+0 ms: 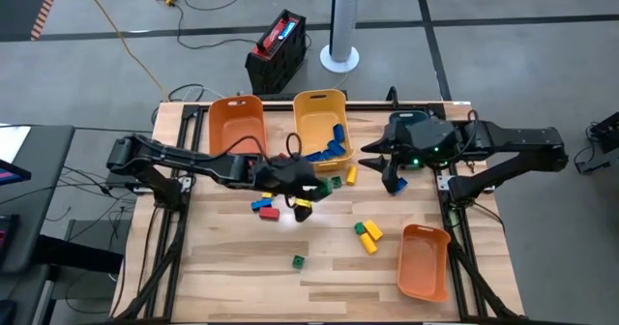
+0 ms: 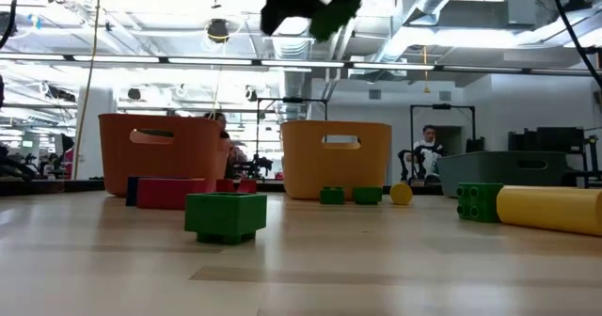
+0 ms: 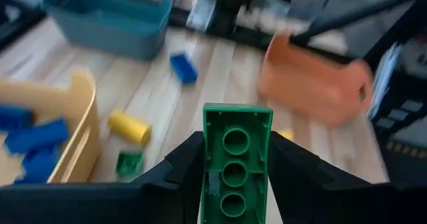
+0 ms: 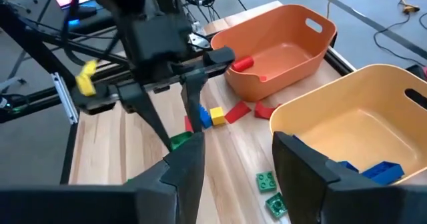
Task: Sort blocks
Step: Put the green game piece into the blue bin
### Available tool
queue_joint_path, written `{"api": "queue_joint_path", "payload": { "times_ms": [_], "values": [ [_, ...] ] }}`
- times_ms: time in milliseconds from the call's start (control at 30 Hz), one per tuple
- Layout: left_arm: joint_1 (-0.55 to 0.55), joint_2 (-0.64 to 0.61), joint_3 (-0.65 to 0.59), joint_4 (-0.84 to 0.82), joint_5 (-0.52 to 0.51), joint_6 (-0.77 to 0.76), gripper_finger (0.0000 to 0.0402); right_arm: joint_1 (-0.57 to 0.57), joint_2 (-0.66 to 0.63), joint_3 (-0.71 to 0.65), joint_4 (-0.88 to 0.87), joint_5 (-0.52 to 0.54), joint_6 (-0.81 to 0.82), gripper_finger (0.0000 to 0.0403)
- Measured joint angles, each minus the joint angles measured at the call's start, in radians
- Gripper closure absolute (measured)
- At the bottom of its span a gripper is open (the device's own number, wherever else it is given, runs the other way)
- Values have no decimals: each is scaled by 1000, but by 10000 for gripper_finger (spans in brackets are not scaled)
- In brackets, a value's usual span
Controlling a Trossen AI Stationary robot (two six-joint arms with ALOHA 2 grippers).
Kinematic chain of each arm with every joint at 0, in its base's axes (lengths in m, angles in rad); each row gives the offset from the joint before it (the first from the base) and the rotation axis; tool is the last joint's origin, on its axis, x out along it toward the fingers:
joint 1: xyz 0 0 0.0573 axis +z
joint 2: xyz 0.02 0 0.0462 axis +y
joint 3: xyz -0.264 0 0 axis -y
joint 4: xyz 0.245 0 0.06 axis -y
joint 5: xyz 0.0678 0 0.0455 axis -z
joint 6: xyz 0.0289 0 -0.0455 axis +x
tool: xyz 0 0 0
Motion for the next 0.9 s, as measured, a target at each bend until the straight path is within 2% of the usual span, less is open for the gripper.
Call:
{"api": "queue_joint_path", "payload": {
  "times_ms": [300, 733, 900],
  "values": [
    [18, -16, 1, 193, 3, -10, 267, 6, -5, 0, -13, 0, -9, 204],
    [50, -14, -1, 324, 150, -58, 267, 6, -48, 1, -101, -7, -6, 203],
    [72, -14, -1, 378, 170, -73, 267, 0, -62, -69, -105, -12, 10, 203]
  ]
}}
